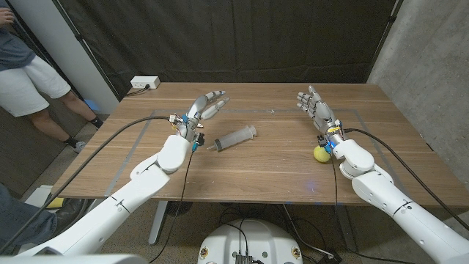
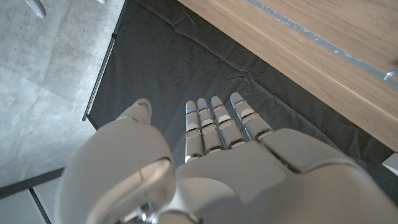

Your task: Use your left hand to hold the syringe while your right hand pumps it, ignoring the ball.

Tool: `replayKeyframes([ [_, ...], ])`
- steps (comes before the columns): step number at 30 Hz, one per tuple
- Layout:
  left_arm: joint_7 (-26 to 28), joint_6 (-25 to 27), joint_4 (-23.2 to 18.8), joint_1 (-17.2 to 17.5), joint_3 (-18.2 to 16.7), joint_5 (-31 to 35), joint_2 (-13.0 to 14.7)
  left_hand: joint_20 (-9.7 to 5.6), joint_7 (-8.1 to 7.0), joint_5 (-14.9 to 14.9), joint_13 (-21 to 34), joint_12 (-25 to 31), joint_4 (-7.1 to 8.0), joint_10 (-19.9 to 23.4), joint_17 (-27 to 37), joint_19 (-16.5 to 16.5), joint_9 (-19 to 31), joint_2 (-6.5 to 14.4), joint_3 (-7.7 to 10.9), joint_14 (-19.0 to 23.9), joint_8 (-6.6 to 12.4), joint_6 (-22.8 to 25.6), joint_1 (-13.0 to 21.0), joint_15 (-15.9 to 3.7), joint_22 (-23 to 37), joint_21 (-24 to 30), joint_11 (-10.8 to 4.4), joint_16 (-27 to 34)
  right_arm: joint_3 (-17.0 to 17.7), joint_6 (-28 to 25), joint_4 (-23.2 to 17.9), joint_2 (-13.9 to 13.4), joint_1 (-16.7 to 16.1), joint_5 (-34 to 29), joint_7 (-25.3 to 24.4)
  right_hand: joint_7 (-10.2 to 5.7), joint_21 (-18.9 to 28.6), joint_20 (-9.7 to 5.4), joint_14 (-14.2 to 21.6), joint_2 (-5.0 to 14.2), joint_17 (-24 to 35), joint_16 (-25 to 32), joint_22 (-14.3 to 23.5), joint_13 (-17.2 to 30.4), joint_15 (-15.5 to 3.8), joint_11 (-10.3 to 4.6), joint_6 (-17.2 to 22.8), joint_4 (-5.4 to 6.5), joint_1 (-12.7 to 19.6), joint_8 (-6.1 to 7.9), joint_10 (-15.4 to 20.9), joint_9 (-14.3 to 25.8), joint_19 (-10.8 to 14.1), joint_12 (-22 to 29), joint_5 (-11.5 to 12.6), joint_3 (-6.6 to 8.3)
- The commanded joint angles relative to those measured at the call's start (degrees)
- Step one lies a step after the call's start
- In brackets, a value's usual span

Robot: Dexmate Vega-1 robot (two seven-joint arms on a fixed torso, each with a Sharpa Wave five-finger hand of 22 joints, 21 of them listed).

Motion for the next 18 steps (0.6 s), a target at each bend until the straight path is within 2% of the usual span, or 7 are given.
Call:
replayKeyframes([
  [1, -2.09, -3.99, 2.50, -0.73, -0.69, -6.02, -1.02, 0.04, 0.22, 0.33, 0.10, 0.39, 0.34, -0.56, 0.29, -0.31, 0.13, -0.20, -0.10, -0.36, 0.16, -0.19, -0.62, 0.10, 0.24, -0.04, 0.00, 0.18, 0.59, -0.13, -0.65, -0.70, -0.68, 0.52, 0.03, -0.19, 0.05, -0.72, 0.70, 0.56, 0.14, -0.05, 0.04, 0.12, 0.01, -0.06, 0.38, 0.07, -0.07, 0.10, 0.49, 0.09, 0.58, -0.19, 0.47, -0.13],
  [18, -4.98, -2.19, 3.42, -3.64, 1.35, -7.35, -1.58, 0.15, 0.22, 0.41, 0.08, 0.35, 0.86, -2.05, 0.22, -1.36, 0.07, -0.26, -0.74, -1.69, -0.15, -1.95, -1.89, 0.50, 0.21, -0.08, 0.58, 0.11, 0.13, -0.84, 0.02, -0.25, 0.15, 0.67, 0.47, -0.17, -0.01, -0.66, 0.75, 0.59, 0.14, -0.09, 0.04, 0.12, 0.14, 0.01, 0.31, 0.07, -0.09, 0.04, 0.47, 0.10, 0.58, -0.27, 0.47, -0.21],
])
